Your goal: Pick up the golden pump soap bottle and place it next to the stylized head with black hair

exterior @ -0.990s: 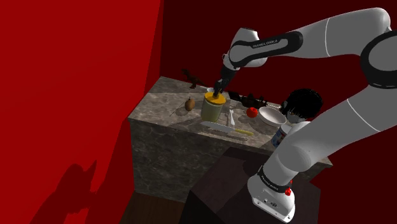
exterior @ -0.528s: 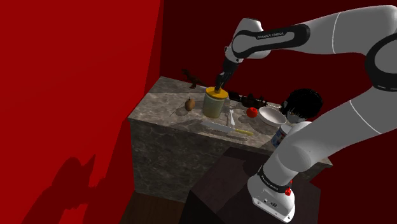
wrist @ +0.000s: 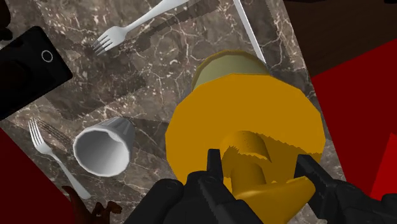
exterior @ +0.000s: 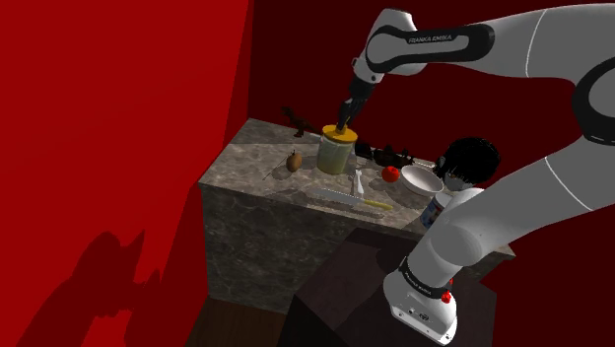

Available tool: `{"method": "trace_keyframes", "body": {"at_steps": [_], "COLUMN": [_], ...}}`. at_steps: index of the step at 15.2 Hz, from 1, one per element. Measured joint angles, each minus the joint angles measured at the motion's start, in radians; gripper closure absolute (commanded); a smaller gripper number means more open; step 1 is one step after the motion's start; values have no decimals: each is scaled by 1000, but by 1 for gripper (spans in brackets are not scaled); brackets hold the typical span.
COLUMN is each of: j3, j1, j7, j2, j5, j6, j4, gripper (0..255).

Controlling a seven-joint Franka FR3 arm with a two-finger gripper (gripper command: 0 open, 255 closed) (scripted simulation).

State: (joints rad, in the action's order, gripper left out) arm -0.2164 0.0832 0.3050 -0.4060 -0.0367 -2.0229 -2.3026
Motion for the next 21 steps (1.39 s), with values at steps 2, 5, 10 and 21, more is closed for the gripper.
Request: {"method": "trace_keyframes", "body": {"at_steps": [2, 5, 10, 21], "j3": [2, 4, 7, 13], "j1": [-1, -1, -2, -8], "j7": [-2, -2, -5, -9], "j2": [2, -4, -9, 10], "j5": [1, 1, 2, 8], "j6": [24, 65, 133, 280], "j4": [25, 61, 124, 290], "gripper": [255, 255, 255, 255]}}
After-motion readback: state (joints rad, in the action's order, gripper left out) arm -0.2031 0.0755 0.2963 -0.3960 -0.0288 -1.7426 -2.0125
